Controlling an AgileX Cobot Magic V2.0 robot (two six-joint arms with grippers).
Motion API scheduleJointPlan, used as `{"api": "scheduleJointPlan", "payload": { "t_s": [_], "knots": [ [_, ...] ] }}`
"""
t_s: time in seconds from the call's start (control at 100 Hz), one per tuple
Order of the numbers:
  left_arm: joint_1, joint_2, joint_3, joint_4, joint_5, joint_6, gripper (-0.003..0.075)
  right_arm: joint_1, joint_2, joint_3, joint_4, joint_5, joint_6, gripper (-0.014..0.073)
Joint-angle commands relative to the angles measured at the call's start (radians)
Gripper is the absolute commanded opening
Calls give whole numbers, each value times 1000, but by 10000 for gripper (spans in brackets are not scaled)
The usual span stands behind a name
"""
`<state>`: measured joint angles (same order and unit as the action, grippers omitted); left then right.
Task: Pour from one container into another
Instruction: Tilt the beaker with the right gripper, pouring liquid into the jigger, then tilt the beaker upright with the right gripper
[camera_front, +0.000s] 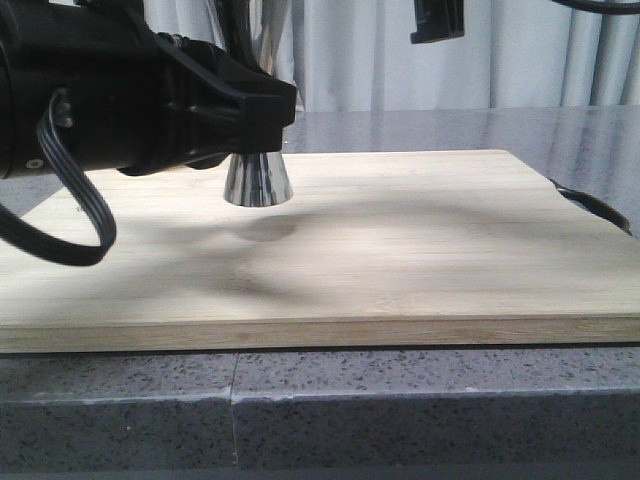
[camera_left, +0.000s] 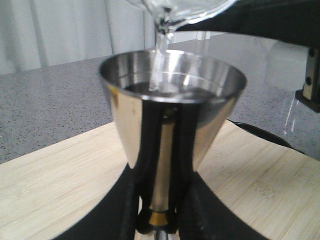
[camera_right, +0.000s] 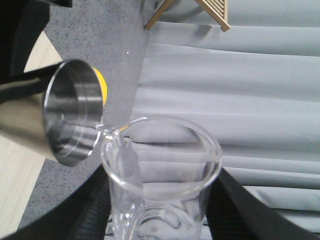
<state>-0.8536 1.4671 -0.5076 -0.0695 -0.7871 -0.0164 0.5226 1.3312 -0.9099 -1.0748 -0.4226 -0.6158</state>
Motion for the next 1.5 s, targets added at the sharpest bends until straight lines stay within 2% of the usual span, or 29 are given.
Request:
{"api": "scheduleJointPlan", "payload": {
  "t_s": [0.0,0.52,0.93,1.04,1.14,1.21,1.38,1.49],
  "knots": [
    [-5,-38,-30,2,-91,-10,-19,0,-38,-37,24,-51,-16,246],
    [-5,-38,-30,2,-91,-10,-19,0,-38,-37,24,-51,-16,246],
    [-5,-38,-30,2,-91,-10,-19,0,-38,-37,198,-54,12,246],
    [-5,-38,-30,2,-91,-10,-19,0,-38,-37,309,-54,24,246],
    [-5,-38,-30,2,-91,-10,-19,0,-38,-37,449,-54,98,246],
    [-5,-38,-30,2,-91,-10,-19,0,-38,-37,581,-54,132,246],
    [-5,-38,-30,2,-91,-10,-19,-2,-38,-33,1018,-44,141,246],
    [-5,-38,-30,2,-91,-10,-19,-22,-38,-33,1163,-25,141,246]
  ]
}}
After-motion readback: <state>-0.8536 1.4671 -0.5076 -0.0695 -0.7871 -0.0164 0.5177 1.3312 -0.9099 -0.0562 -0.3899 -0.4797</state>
